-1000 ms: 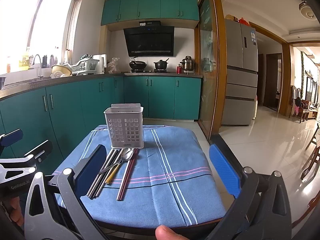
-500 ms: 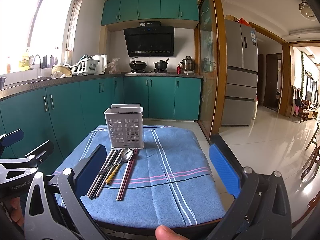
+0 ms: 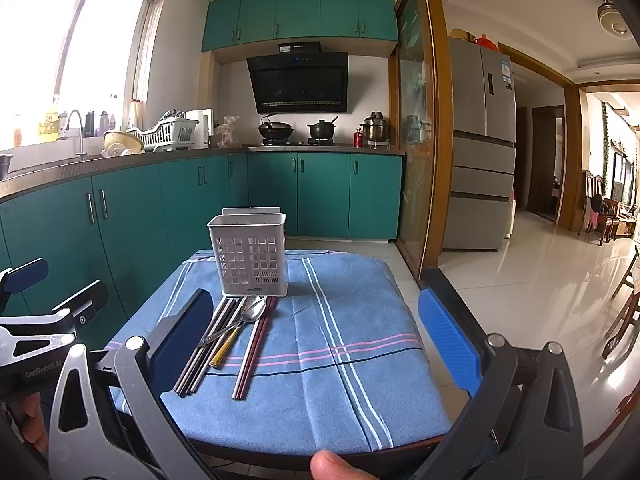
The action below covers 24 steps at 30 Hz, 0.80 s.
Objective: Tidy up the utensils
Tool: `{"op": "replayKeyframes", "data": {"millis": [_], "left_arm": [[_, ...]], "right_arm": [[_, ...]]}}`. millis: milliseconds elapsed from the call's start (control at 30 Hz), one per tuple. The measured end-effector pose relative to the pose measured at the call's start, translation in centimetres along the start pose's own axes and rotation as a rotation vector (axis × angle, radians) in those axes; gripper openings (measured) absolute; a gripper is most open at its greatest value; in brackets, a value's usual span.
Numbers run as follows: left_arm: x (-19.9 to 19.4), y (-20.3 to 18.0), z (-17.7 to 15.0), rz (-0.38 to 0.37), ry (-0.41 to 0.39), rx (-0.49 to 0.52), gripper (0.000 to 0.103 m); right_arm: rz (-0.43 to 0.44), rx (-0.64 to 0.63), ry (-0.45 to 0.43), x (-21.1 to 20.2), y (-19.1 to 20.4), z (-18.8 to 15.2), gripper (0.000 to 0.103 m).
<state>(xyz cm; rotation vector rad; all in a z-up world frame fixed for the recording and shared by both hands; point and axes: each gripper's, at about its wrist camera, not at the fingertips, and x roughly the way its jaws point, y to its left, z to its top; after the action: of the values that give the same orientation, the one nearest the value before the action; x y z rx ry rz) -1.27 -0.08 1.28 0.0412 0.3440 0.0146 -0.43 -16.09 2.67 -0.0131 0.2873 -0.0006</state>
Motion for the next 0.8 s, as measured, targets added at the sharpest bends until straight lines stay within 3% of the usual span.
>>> {"op": "replayKeyframes", "data": {"millis": [433,733,800], "left_arm": [[0.7,0.0,-0.4,0.006,0.027,0.003,0.099],[8.1,2.4,-2.5,0.063,0.202,0.005,0.099],[10.2,2.7,-3.0,0.056,0.246,0.006,0.099]], "right_arm": [[0.005,-0.004,0.025,1.0,0.0,-0.4,0.100],[0.087,0.022,0.284,9.1,-1.7,-3.4,0.100],[0.091,0.000,0.328,10.9,-1.5,-4.3,0.092]]}}
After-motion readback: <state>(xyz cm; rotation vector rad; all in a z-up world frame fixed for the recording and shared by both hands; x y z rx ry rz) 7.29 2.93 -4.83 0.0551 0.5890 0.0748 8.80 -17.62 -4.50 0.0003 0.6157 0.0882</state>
